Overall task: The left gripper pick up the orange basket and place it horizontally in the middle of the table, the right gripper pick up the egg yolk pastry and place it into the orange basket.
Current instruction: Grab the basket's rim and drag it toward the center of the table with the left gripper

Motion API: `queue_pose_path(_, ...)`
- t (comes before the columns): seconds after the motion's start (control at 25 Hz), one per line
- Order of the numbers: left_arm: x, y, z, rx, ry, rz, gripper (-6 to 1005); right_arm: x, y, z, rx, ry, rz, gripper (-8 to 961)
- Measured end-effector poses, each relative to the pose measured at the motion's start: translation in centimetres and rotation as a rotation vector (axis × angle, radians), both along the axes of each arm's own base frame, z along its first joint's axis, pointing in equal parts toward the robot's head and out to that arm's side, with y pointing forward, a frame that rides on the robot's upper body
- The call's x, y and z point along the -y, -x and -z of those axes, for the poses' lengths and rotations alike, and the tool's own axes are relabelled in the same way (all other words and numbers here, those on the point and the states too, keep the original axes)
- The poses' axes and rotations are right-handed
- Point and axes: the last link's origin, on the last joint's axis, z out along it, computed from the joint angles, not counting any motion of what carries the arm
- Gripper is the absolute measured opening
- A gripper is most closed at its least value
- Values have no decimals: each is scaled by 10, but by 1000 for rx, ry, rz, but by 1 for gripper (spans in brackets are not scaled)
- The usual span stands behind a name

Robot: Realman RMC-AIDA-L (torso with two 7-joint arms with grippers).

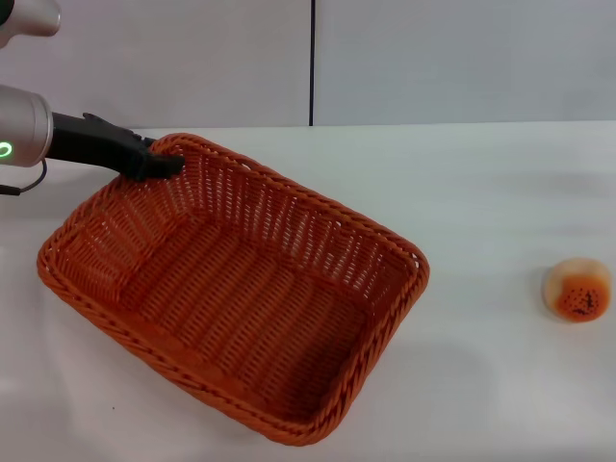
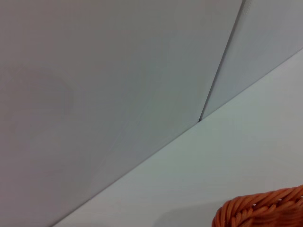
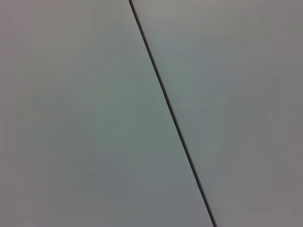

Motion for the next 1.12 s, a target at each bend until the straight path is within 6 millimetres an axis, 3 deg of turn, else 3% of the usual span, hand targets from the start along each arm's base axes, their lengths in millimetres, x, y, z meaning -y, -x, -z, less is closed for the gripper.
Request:
queue_pose_path(0.2,-1,-2,-1,1,-3,4,287,1,-1,-2,2,-6,4,597)
queue_pose_path(0.52,-3,-5,-4,34,-13,-23,226,-2,0,-4,5,-11,-3,600)
queue_pose_path(0.8,-1,-11,-29,217,-61,-117,212,-4,-2,-4,5,-2,18,602)
queue_pose_path(1.12,2,-1,-49,354,-140,-293,198,-7,-4,-4,7,7,31,605)
